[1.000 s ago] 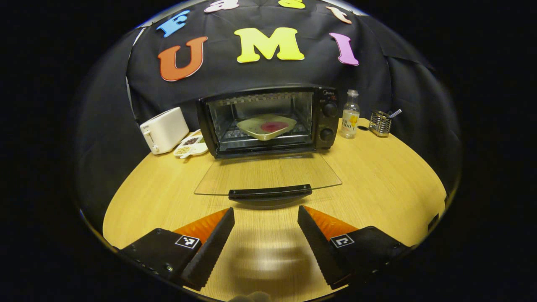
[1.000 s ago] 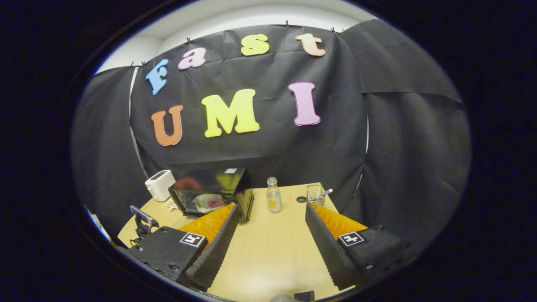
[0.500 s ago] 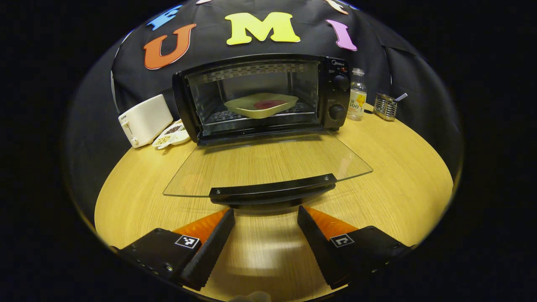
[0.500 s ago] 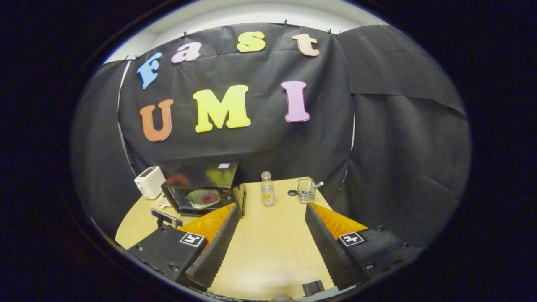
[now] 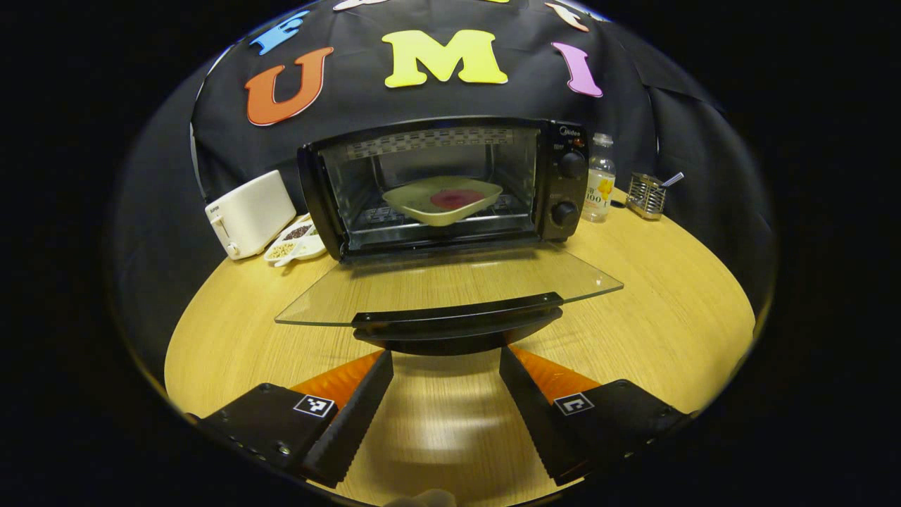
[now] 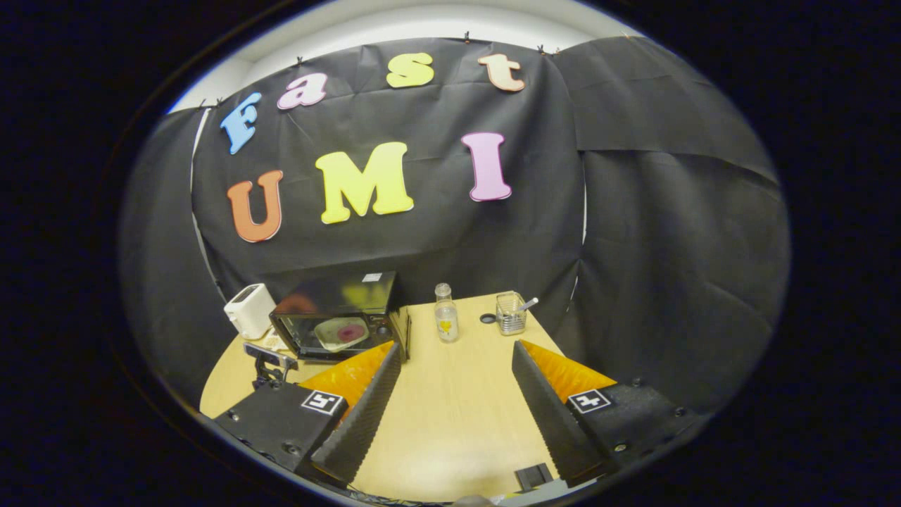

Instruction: Open the electric oven with the left hand, put the food in, and close the electric oven.

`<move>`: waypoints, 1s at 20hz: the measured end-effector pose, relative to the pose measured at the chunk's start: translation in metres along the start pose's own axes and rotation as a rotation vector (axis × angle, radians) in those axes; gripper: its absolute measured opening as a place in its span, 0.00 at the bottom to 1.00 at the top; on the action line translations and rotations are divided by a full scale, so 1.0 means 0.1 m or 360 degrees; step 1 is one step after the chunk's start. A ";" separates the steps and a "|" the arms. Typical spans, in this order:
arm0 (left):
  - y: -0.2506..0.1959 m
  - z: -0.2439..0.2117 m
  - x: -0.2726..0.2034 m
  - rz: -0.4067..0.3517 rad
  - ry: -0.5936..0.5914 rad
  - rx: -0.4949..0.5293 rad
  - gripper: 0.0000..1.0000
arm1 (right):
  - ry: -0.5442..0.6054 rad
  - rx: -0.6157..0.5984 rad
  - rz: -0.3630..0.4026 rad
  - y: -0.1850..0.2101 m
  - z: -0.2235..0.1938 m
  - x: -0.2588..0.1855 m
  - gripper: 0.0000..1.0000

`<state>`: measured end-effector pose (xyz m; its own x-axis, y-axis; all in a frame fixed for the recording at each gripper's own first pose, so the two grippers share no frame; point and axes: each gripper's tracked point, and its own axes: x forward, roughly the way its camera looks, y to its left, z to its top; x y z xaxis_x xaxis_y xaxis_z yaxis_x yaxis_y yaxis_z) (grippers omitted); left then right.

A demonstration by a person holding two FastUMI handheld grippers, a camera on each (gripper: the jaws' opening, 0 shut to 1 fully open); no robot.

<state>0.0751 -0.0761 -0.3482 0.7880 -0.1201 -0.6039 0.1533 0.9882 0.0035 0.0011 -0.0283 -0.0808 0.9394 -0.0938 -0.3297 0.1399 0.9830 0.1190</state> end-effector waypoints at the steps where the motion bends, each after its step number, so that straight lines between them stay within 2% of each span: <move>1: 0.00 0.06 -0.02 -0.0001 -0.0017 0.0003 0.97 | -0.0004 0.0008 0.0004 0.01 -0.01 0.00 1.00; 8: 0.09 0.60 -0.09 0.0013 -0.0152 0.0047 0.97 | -0.0020 0.0096 -0.0012 -0.12 -0.04 -0.05 1.00; 20: 0.08 1.20 -0.02 -0.0023 -0.0259 0.0085 0.97 | -0.0084 0.0217 -0.0106 -0.40 -0.02 -0.11 1.00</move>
<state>0.1459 -0.0793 -0.2510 0.8709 -0.1523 -0.4672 0.1933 0.9803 0.0408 -0.0154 -0.0663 -0.0841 0.9413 -0.1701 -0.2917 0.2406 0.9440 0.2258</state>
